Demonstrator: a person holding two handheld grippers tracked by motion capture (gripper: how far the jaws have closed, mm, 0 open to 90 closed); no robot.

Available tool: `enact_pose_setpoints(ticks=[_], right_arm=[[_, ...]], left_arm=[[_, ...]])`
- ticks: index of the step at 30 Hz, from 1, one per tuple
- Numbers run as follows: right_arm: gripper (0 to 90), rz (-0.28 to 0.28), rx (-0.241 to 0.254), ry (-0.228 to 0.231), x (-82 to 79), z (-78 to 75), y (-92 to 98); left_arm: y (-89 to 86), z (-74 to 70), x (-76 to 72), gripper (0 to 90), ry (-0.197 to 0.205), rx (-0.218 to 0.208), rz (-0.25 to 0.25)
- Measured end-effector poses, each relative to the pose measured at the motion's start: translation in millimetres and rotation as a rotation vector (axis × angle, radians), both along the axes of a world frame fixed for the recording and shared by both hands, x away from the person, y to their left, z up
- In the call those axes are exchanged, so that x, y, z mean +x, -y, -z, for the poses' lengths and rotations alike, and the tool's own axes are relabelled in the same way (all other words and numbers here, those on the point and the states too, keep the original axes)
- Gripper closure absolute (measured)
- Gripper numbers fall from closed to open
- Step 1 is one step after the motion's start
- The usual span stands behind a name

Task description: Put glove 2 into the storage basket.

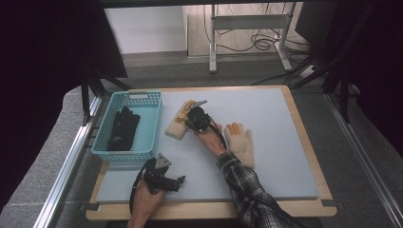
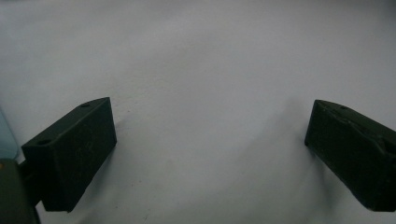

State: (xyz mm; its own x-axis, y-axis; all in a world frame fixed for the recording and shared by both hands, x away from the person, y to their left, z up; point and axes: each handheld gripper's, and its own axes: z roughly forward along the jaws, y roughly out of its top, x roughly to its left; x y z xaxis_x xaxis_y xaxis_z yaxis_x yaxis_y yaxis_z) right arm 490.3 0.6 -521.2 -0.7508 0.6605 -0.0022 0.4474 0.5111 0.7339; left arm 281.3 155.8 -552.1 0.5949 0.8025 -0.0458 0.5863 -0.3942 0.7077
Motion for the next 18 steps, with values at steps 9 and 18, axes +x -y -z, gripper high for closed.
enact_pose_setpoints(ticks=[9, 18], right_arm=[[86.3, -0.041, 0.03, 0.028, -19.3, -33.6, 32.0], [86.6, -0.042, 0.05, 0.056, -41.1, -60.1, 75.5]], left_arm=[[-0.3, 0.0, 0.1, 2.4, -0.001, 0.0, 0.001], [-0.7, 0.0, 0.5, 2.5, 0.001, 0.002, 0.004]])
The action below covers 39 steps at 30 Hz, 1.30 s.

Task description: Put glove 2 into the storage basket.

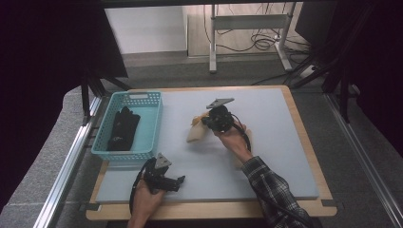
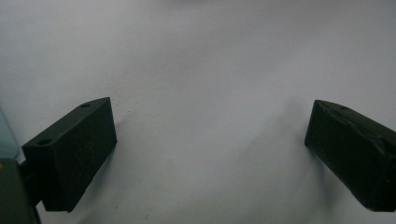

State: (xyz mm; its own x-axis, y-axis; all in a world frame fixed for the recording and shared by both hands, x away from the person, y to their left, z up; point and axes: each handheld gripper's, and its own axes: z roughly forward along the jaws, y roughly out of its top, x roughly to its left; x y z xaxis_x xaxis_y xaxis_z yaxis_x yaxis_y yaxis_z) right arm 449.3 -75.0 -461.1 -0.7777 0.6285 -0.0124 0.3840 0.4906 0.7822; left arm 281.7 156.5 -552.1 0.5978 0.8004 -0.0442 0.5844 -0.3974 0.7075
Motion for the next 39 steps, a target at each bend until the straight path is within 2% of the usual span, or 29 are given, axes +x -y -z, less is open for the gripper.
enact_pose_setpoints(ticks=[7, 15, 18, 22, 24, 26, 29, 32, 34, 39], right_arm=[[87.0, -0.001, 0.024, 0.034, -18.4, -25.6, 37.2], [86.9, -0.005, 0.021, 0.068, -46.3, -40.6, 76.4], [86.8, 0.005, 0.01, 0.053, -59.8, -32.4, 97.7], [85.6, 0.046, -0.007, -0.016, -71.6, -3.5, 131.9], [81.9, 0.072, -0.019, -0.043, -73.3, 6.1, 143.4], [75.5, 0.104, -0.004, -0.044, -76.2, 9.0, 153.4], [64.9, 0.118, 0.019, -0.035, -79.7, 4.0, 154.7], [54.1, 0.118, 0.017, -0.025, -81.9, 1.1, 145.9], [46.1, 0.149, 0.004, -0.04, -80.3, 3.5, 135.6], [36.9, 0.255, 0.008, -0.101, -67.6, 15.2, 115.9]], left_arm=[[0.2, 0.1, -0.1, 2.5, 0.001, -0.002, -0.001], [0.1, 0.0, 0.0, 2.5, 0.001, 0.0, 0.0], [0.2, 0.0, -0.1, 2.5, 0.0, -0.001, -0.001], [0.3, 0.0, -0.1, 2.4, 0.0, -0.002, -0.001], [0.2, -0.1, -0.1, 2.5, -0.002, -0.001, 0.0], [0.3, -0.2, -0.1, 2.4, -0.002, 0.0, -0.001], [0.3, -0.2, -0.1, 2.4, -0.002, 0.0, -0.001], [0.3, -0.2, -0.1, 2.5, -0.002, 0.0, -0.001], [0.3, -0.2, -0.1, 2.5, -0.002, 0.001, -0.001], [0.3, -0.2, -0.2, 2.5, -0.001, 0.001, -0.002]])
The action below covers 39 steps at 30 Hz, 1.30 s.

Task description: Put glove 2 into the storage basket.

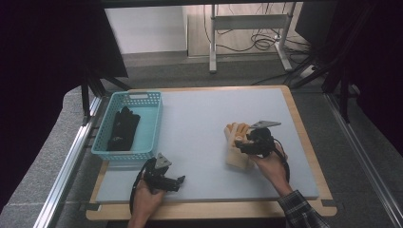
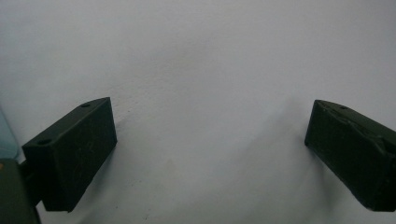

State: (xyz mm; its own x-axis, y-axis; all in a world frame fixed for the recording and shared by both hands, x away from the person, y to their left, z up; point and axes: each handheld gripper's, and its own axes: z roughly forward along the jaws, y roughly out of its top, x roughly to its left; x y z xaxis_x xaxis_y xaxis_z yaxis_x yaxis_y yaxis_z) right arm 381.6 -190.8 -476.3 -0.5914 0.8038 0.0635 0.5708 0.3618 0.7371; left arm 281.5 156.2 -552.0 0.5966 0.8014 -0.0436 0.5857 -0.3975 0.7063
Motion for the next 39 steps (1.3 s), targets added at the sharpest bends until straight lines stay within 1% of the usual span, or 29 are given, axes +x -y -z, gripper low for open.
enact_pose_setpoints(ticks=[1, 2, 3, 4, 5, 6, 7, 8, 10, 11, 13, 14, 17, 19, 21, 22, 24, 26, 28, 30, 32, 33, 35, 36, 38, 39], right_arm=[[36.0, 0.03, -0.001, -0.015, 3.9, 3.8, -5.3], [35.7, 0.044, -0.002, -0.024, 6.5, 7.0, -9.2], [36.7, 0.054, -0.001, -0.023, 8.0, 9.7, -12.0], [42.5, 0.063, -0.016, -0.025, 9.0, 12.9, -15.7], [49.3, 0.068, -0.047, -0.015, 9.4, 15.9, -18.9], [51.7, 0.068, -0.064, 0.001, 8.6, 18.1, -20.7], [54.2, 0.06, -0.067, 0.01, 8.3, 18.4, -20.3], [56.4, 0.036, -0.072, 0.017, 7.3, 17.2, -19.0], [58.4, -0.019, -0.084, 0.05, 4.1, 11.9, -14.6], [58.8, -0.057, -0.082, 0.063, 2.3, 7.0, -10.4], [59.0, -0.109, -0.085, 0.084, -0.4, -1.9, -4.2], [59.0, -0.141, -0.099, 0.105, -2.0, -9.0, -0.5], [58.9, -0.22, -0.121, 0.128, -2.5, -23.9, 5.5], [58.6, -0.275, -0.127, 0.127, 0.6, -29.5, 7.0], [58.2, -0.328, -0.131, 0.11, 6.7, -27.2, 4.7], [57.8, -0.337, -0.136, 0.102, 9.2, -24.4, 3.5], [56.4, -0.35, -0.153, 0.086, 15.0, -13.2, 0.0], [52.5, -0.36, -0.164, 0.063, 18.5, -0.3, -2.2], [46.3, -0.345, -0.164, 0.052, 18.0, 7.9, -1.6], [39.3, -0.335, -0.129, 0.052, 15.8, 7.6, 2.6], [35.5, -0.312, -0.094, 0.06, 13.0, 0.8, 9.9], [34.7, -0.288, -0.071, 0.069, 11.9, -4.6, 16.4], [35.9, -0.245, -0.038, 0.069, 11.0, -11.6, 27.1], [41.2, -0.22, -0.019, 0.06, 10.4, -14.9, 35.6], [59.8, -0.186, -0.011, 0.046, 8.7, -16.0, 47.4], [69.0, -0.168, -0.016, 0.04, 6.9, -14.8, 53.2]], left_arm=[[0.0, 0.0, 0.0, 2.5, 0.0, 0.0, 0.0], [0.0, 0.0, 0.0, 2.5, 0.0, 0.0, 0.0], [0.0, 0.0, -0.1, 2.5, 0.0, 0.0, -0.001], [0.0, 0.0, -0.1, 2.5, 0.001, 0.0, -0.001], [0.1, 0.0, -0.1, 2.5, 0.001, 0.0, -0.001], [0.0, 0.0, -0.1, 2.5, 0.001, 0.0, 0.0], [0.3, 0.2, -0.2, 2.5, 0.002, -0.003, -0.003], [0.0, 0.0, -0.1, 2.5, 0.001, 0.001, 0.0], [0.0, 0.0, -0.1, 2.5, 0.001, 0.0, 0.0], [0.0, 0.0, -0.1, 2.5, 0.001, 0.0, 0.0], [0.0, 0.0, -0.1, 2.5, 0.0, 0.0, 0.0], [0.1, 0.0, -0.1, 2.5, 0.0, 0.0, -0.001], [0.1, 0.0, -0.1, 2.5, 0.0, 0.0, -0.001], [0.0, 0.0, 0.0, 2.5, 0.002, 0.001, -0.001], [0.1, 0.0, -0.1, 2.5, 0.001, 0.0, -0.001], [0.1, 0.0, -0.1, 2.5, 0.001, 0.0, -0.002], [0.1, 0.0, -0.2, 2.5, 0.001, 0.0, -0.002], [0.2, 0.0, -0.2, 2.5, 0.001, 0.0, -0.002], [0.1, 0.1, -0.2, 2.5, 0.001, -0.001, -0.002], [0.1, 0.1, -0.2, 2.5, 0.001, -0.001, -0.002], [0.2, 0.1, -0.2, 2.5, 0.001, -0.001, -0.002], [0.2, 0.1, -0.3, 2.5, 0.001, -0.001, -0.002], [0.2, 0.1, -0.3, 2.6, 0.001, -0.001, -0.002], [0.2, 0.1, -0.3, 2.5, 0.002, -0.001, -0.002], [0.2, 0.1, -0.3, 2.5, 0.002, 0.0, -0.003], [0.2, 0.1, -0.3, 2.5, 0.002, 0.0, -0.002]])
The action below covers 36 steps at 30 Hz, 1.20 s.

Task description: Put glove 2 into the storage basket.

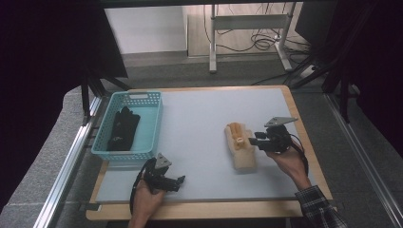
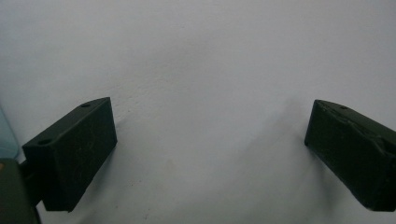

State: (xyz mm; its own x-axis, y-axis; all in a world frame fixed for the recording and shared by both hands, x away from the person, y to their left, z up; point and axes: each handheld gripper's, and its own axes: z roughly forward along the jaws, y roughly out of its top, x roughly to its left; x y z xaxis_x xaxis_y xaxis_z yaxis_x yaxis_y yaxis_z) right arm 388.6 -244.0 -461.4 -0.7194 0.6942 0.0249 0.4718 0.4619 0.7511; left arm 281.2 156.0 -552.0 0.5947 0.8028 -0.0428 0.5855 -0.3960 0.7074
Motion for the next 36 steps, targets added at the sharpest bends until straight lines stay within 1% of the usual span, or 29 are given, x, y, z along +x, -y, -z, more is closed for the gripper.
enact_pose_setpoints(ticks=[1, 2, 4, 5, 8, 10, 12, 14, 18, 23, 26, 30, 32, 34, 36], right_arm=[[76.5, 0.01, -0.004, -0.004, -2.4, 2.2, 5.1], [81.5, 0.008, -0.004, -0.015, -4.9, 5.5, 9.1], [86.4, 0.003, -0.02, -0.036, -10.8, 14.0, 13.5], [87.1, -0.005, -0.026, -0.051, -13.6, 18.9, 14.6], [87.2, -0.012, -0.052, -0.073, -19.9, 34.5, 13.3], [87.2, -0.021, -0.053, -0.09, -21.6, 43.6, 10.7], [87.2, -0.024, -0.051, -0.091, -23.3, 50.1, 5.8], [87.2, -0.037, -0.033, -0.092, -24.3, 52.3, 0.8], [86.2, -0.071, -0.024, -0.093, -27.7, 54.3, -12.9], [84.5, -0.108, -0.009, -0.097, -29.9, 58.5, -35.1], [83.6, -0.122, -0.007, -0.094, -30.2, 60.5, -47.6], [81.7, -0.138, -0.006, -0.08, -32.0, 62.9, -66.2], [81.1, -0.144, -0.014, -0.073, -33.0, 64.2, -74.3], [80.0, -0.151, -0.026, -0.059, -34.0, 64.1, -79.1], [77.0, -0.151, -0.029, -0.05, -35.3, 62.0, -78.6]], left_arm=[[0.0, 0.0, 0.0, 2.5, 0.0, 0.0, 0.0], [0.0, 0.0, 0.0, 2.6, 0.0, 0.0, 0.0], [0.0, 0.0, 0.0, 2.5, 0.0, 0.0, 0.0], [0.1, 0.1, 0.0, 2.6, 0.001, 0.0, -0.001], [0.1, 0.1, -0.1, 2.6, 0.001, 0.0, -0.001], [0.1, 0.1, -0.1, 2.6, 0.001, 0.0, -0.002], [0.1, 0.1, -0.2, 2.6, 0.001, 0.0, -0.002], [0.1, 0.1, -0.2, 2.6, 0.001, 0.0, -0.002], [0.2, 0.1, -0.3, 2.6, 0.002, 0.0, -0.003], [0.2, 0.1, -0.5, 2.6, 0.002, 0.001, -0.004], [0.3, 0.1, -0.6, 2.6, 0.002, 0.0, -0.005], [0.3, 0.1, -0.7, 2.7, 0.002, 0.0, -0.005], [0.3, 0.1, -0.8, 2.7, 0.003, 0.0, -0.006], [0.4, 0.2, -1.0, 2.7, 0.003, -0.001, -0.008], [0.6, 0.3, -1.3, 2.7, 0.004, -0.001, -0.011]])
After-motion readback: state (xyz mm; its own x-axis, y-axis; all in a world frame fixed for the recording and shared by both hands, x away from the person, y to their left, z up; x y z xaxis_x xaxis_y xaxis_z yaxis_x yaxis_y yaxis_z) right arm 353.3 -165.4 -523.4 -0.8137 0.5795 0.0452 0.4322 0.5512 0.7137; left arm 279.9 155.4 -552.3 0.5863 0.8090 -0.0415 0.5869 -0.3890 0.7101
